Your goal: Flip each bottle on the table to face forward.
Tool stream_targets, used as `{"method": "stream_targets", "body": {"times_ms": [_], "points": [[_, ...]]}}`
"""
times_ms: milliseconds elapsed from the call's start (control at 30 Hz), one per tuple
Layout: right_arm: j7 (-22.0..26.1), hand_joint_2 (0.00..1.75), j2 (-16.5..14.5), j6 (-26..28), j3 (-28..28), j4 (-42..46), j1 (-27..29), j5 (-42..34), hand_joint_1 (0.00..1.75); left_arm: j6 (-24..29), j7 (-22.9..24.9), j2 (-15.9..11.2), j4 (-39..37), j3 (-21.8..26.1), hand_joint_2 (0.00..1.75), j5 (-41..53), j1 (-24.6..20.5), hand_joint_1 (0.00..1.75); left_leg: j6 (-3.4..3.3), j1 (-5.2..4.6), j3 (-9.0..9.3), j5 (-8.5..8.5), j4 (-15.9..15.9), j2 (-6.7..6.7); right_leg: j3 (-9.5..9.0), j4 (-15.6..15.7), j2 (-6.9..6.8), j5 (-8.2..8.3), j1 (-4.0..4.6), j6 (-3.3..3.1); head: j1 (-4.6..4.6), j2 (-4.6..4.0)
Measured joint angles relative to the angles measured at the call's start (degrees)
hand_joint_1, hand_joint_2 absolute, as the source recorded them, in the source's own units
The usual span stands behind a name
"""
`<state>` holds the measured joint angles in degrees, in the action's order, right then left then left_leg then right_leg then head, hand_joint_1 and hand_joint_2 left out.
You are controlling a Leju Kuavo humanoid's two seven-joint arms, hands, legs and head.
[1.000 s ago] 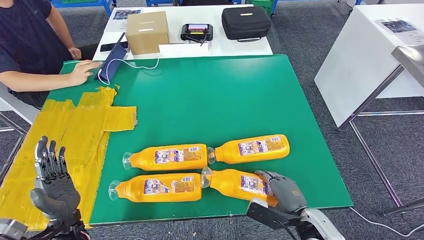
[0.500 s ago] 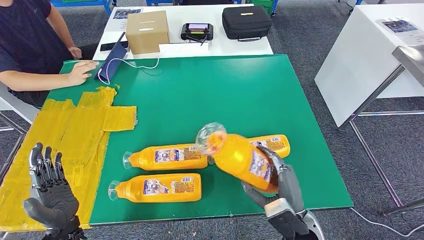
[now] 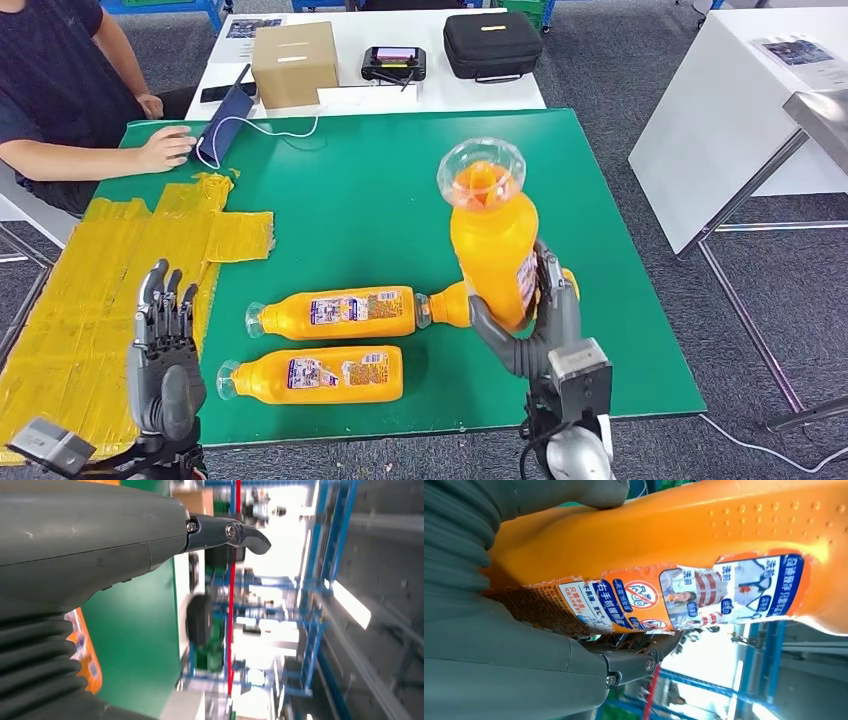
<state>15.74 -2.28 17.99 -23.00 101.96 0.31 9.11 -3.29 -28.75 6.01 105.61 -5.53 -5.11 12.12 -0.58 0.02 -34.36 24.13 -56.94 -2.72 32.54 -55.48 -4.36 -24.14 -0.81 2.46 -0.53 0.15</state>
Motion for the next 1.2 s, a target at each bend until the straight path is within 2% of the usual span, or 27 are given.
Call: {"method": "stream_targets", "body": {"times_ms": [167,467,833,1200], "points": [[-1.63,1.75,-1.14,-2.48,-1.54,-6.43,-6.22,-0.79,1.75,-0.84,0.62,-0.82,-1.24,-2.07,1.75,-0.70,-2.00,0.00,-0.02,0.00,0.00,-0.06,-0.01,0.00,-0.01,-0.02,-0.01,0.03,0.00,0.02,0.01,0.00],[-5.35,1.75,-1.21,-8.44,-7.36,-12.04,-12.17,2.33,1.75,-3.65,0.93,-1.84,-2.66,-3.33,1.75,-2.24,-3.49,0.00,-0.01,0.00,-0.11,-0.04,-0.01,0.01,0.10,-0.03,-0.01,0.01,0.01,0.02,-0.01,0.00],[-8.55,1.75,0.10,-13.95,-13.26,-15.07,-16.45,7.73,1.75,-6.07,1.43,-2.45,-4.43,-3.85,1.75,-2.67,-4.40,0.00,-0.01,-0.01,-0.13,-0.04,-0.02,0.01,0.11,-0.03,-0.01,0.02,0.01,0.02,0.00,0.00],[-10.12,1.75,1.37,-17.01,-17.14,-17.05,-18.87,11.86,1.75,-8.44,1.99,-3.07,-4.61,-4.56,1.75,-2.63,-4.49,0.00,-0.01,-0.01,-0.15,-0.04,-0.02,0.01,0.13,-0.03,-0.01,0.02,0.00,0.02,-0.01,0.00]]}}
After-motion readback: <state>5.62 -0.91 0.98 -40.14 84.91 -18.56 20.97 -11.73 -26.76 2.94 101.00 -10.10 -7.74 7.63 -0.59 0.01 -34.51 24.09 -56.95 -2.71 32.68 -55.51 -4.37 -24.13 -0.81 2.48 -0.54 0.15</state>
